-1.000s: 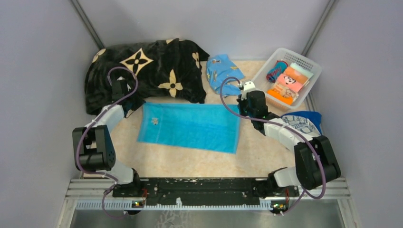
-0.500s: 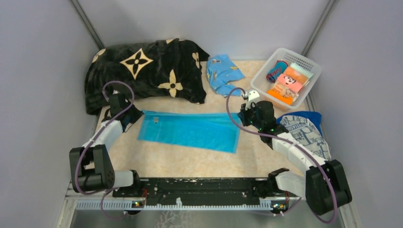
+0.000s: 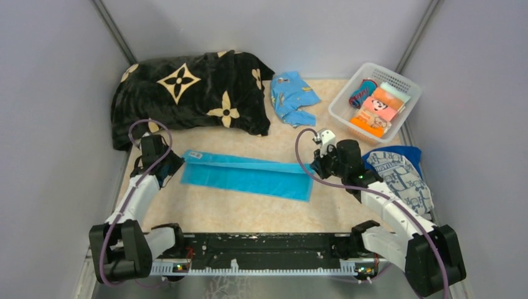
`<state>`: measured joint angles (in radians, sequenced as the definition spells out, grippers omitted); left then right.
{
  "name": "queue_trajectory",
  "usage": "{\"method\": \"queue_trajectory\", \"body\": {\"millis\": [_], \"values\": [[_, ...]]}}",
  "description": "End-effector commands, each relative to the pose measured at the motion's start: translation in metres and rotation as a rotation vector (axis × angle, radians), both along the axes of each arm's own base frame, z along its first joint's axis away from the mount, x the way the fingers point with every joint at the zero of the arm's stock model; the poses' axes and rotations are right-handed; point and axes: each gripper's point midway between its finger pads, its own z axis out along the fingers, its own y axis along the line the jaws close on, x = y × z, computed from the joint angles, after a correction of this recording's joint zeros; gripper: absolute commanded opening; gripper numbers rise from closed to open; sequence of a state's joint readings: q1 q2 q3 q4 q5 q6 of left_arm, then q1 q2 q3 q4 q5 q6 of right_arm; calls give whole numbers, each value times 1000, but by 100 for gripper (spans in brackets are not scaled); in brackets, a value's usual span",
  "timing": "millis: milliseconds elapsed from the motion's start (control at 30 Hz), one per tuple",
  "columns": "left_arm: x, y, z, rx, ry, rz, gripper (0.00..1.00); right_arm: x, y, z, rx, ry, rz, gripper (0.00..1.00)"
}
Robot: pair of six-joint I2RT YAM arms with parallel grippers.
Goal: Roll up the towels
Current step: Fold the towel at the center of the board.
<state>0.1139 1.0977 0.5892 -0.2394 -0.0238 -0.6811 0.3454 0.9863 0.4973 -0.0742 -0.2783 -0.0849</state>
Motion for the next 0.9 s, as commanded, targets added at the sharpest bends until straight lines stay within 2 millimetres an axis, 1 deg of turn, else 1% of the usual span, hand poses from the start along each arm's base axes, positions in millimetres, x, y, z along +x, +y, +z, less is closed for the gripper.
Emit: {"method": "queue_trajectory", "body": {"millis": [0, 167, 300, 367, 533, 733, 867], "values": [[-17, 13, -16, 33, 72, 65, 0, -8, 4, 10, -60, -20, 87, 0], [-23, 14, -21, 32, 85, 79, 0, -21, 13, -2, -146, 0, 158, 0], [-27, 16, -26, 41, 101, 90, 0, -26, 12, -17, -212, 53, 176, 0], [-28, 17, -30, 43, 111, 99, 0, -28, 13, -21, -230, 68, 187, 0], [-30, 16, -37, 30, 140, 104, 0, -30, 11, -26, -249, 87, 189, 0], [-31, 18, -26, 41, 110, 105, 0, -31, 11, -27, -256, 91, 191, 0], [-36, 14, -31, 22, 135, 100, 0, -33, 12, -29, -260, 106, 197, 0]]}}
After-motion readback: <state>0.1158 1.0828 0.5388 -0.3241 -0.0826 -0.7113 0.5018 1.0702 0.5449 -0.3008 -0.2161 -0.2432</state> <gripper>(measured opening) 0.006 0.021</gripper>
